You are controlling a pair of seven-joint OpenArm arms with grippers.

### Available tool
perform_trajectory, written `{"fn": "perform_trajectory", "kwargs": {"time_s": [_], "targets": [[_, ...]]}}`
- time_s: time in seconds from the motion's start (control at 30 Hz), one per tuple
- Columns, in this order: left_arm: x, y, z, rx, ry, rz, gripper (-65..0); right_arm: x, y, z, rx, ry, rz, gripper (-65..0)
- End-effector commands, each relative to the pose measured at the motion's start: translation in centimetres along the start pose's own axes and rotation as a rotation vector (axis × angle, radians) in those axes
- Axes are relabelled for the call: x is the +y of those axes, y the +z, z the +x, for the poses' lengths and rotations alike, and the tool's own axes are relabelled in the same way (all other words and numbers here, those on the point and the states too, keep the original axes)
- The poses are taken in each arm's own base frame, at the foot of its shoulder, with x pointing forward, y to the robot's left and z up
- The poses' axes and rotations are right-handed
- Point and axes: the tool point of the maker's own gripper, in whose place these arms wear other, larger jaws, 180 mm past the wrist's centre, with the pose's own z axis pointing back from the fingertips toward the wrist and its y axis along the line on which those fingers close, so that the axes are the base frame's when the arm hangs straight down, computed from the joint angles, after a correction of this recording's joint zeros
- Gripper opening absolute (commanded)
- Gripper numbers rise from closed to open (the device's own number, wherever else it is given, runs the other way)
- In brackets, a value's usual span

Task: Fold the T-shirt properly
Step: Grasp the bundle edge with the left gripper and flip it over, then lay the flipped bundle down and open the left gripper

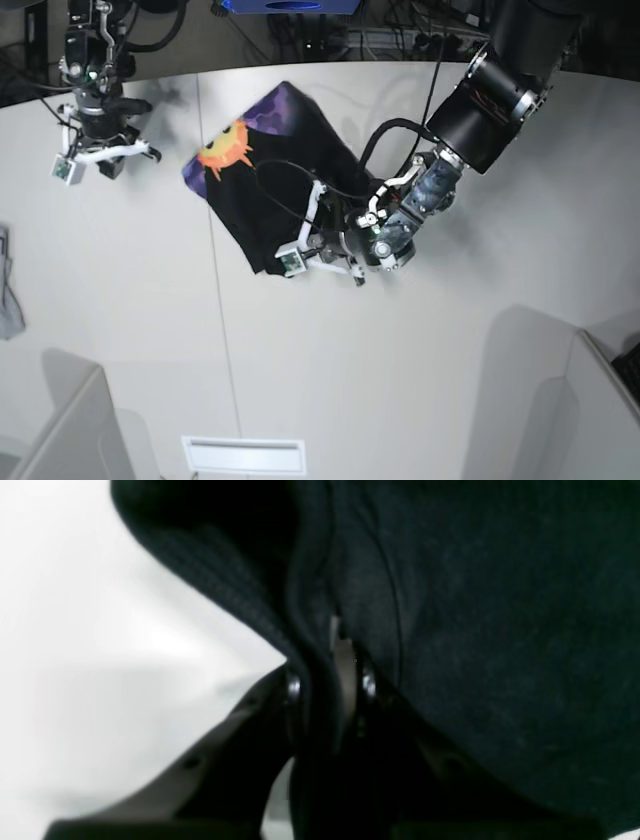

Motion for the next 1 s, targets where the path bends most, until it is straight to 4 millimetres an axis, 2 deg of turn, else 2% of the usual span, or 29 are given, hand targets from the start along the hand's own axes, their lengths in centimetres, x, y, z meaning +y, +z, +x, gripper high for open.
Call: {"fn": "perform_trajectory", "kwargs": {"time_s": [0.0,0.2,0.3,0.57,0.67,0.97], "targets": [[0.7,0.5,0.8,0.004,-0.051,0.017,-65.0,-0.4,0.3,1.2,-0.046,0.003,-0.006,-65.0],[1.1,1.0,2.9,0.013,-0.183,0.029,-65.0,-1.0,0.5,0.5,-0.038,-0.045,-0.034,-65.0],[-0.3,0.7,4.5,-0.034,-0.275,0.002,-65.0,-0.7,0.6,0.2,-0.036,-0.066,-0.035,-65.0],[-2.4,0.3,5.8,-0.071,-0.477,-0.061,-65.0,-0.3,0.6,-0.3,-0.026,-0.092,-0.035,-65.0],[-2.2,0.2,5.7,-0.056,-0.566,-0.042,-65.0,-0.4,0.6,-0.3,-0.027,-0.092,-0.036,-65.0],[-1.5,-0.7,4.8,-0.012,-0.56,-0.032,-65.0,-0.1,0.4,0.1,-0.037,-0.095,-0.031,-65.0]]}}
